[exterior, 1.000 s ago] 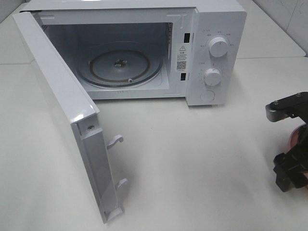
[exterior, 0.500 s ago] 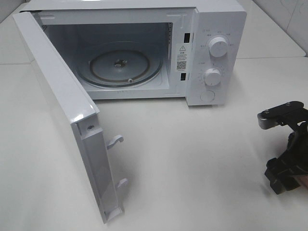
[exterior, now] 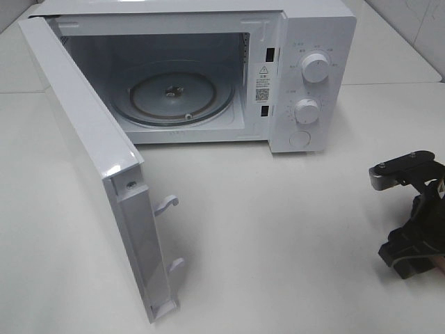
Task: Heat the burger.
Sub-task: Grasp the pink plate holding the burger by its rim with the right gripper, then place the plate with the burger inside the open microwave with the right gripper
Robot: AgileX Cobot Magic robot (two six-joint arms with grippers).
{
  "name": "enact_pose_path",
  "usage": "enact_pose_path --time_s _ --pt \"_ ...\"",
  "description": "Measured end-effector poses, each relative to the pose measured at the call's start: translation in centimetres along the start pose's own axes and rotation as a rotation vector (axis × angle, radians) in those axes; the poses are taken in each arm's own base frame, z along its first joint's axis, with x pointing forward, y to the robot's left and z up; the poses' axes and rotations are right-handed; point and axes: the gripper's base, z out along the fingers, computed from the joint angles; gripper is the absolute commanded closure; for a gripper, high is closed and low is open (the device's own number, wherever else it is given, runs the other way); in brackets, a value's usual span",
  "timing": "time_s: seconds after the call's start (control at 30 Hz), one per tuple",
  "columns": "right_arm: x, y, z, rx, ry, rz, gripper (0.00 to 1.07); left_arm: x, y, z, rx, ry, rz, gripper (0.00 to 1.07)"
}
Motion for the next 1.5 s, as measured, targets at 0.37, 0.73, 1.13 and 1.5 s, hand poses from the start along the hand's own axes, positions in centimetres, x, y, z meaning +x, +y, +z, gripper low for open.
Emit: enact_pose_path --time_s 0.37,0.73,1.13,1.5 --pt "-0.1 -0.1 -0.1 0.012 -0.006 -0.001 1.03 0.0 0.0 0.0 0.000 0.000 0.000 0.06" --pt "-0.1 -0.2 -0.2 0.016 -0.011 0.003 1.07 0.0 0.0 0.0 0.000 0.000 0.000 0.06" --pt "-0.1 -0.3 -1.0 0.025 -0.027 0.044 1.07 0.0 0.0 0.0 0.000 -0.001 0.000 0.06" --pt "0.1 -0.7 -2.6 0.060 -0.063 0.065 1.07 0.0 0.0 0.0 0.000 -0.001 0.000 0.06"
